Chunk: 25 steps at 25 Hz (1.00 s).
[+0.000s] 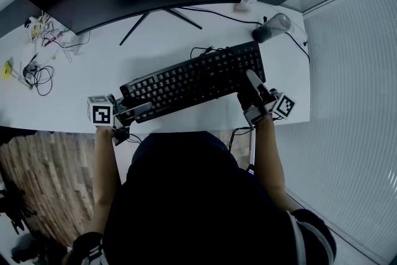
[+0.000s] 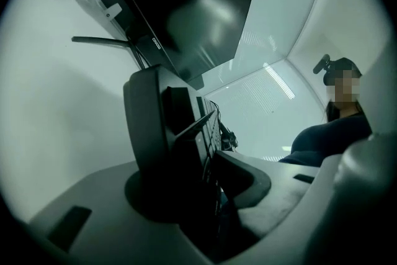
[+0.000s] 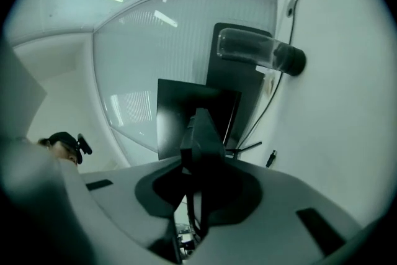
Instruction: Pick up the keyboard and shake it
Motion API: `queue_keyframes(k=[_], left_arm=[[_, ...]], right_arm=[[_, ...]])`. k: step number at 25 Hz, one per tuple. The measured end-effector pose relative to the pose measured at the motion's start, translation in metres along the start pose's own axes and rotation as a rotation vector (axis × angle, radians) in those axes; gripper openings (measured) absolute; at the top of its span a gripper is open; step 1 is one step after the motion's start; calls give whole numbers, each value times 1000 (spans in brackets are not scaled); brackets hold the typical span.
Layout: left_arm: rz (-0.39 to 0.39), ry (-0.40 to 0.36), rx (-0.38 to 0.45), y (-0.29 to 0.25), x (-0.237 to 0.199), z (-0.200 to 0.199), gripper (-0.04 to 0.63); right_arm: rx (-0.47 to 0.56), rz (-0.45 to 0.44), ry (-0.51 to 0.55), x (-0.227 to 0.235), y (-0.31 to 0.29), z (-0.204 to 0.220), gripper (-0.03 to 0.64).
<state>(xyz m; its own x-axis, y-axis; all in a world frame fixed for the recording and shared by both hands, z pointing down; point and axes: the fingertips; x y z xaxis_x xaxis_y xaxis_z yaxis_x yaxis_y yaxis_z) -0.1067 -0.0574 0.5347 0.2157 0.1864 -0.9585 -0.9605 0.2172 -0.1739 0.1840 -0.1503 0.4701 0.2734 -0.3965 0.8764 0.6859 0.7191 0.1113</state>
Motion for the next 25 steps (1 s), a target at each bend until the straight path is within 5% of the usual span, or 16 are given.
queue_keyframes(k=[14,25], left_arm=[[-59,22,10,2,-24,-1,183],[-254,43,103,4,-62,-11,283]], right_arm=[[152,181,-272,76,31,46,87],[199,456,-440,116,52,78,87]])
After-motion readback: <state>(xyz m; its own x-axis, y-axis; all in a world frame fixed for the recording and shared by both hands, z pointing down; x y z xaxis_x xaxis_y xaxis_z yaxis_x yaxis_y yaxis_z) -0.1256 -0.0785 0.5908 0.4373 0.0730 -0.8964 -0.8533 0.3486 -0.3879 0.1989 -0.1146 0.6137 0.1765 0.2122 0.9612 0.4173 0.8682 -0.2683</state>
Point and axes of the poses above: the fingertips, and each gripper's own axes: y backward along the fingers, x to its right, z out of its underside, and after that the axes turned 13 degrees about y, right-handed
